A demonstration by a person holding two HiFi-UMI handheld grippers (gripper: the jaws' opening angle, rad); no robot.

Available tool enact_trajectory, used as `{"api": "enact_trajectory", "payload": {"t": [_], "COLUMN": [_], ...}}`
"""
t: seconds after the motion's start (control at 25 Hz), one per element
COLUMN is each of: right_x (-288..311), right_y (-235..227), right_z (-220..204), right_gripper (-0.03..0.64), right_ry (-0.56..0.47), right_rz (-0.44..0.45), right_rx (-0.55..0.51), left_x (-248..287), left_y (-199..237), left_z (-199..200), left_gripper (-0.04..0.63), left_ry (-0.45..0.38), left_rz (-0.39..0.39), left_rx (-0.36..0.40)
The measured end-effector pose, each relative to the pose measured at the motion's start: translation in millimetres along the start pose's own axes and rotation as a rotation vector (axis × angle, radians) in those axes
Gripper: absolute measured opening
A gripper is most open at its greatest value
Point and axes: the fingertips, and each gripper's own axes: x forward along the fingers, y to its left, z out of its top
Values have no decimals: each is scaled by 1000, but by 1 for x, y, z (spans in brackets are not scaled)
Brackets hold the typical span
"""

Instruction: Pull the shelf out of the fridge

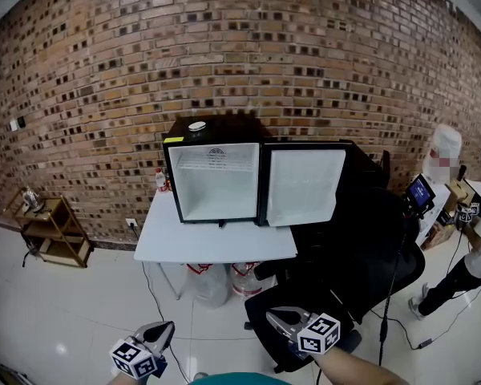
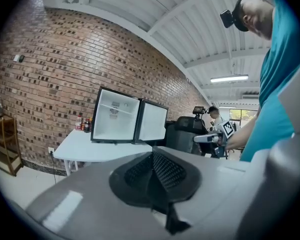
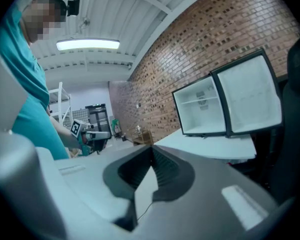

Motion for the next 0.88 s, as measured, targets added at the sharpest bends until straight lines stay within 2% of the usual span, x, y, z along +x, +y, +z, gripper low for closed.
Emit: {"api": "enact_trajectory", "payload": {"t": [0.52,0.68,0.88], "right_x": [139,160,171], "right_y": [-3,-14,-59], "right_z": [36,44,57], "right_gripper": [2,2,2], "right_ry": [-4,1,-25], "right_rz": [-123,-119,-113], "right_rx": [-3,-6,12], "left_x": [-8,5,42], "left_y": [151,173,186], "left_z": [9,14,30], "left_gripper": [-18,-18,-18], "left_ry": [59,55,52], "left_rz": [-109,-108,-84], "left_rx": [15,-4,2]}}
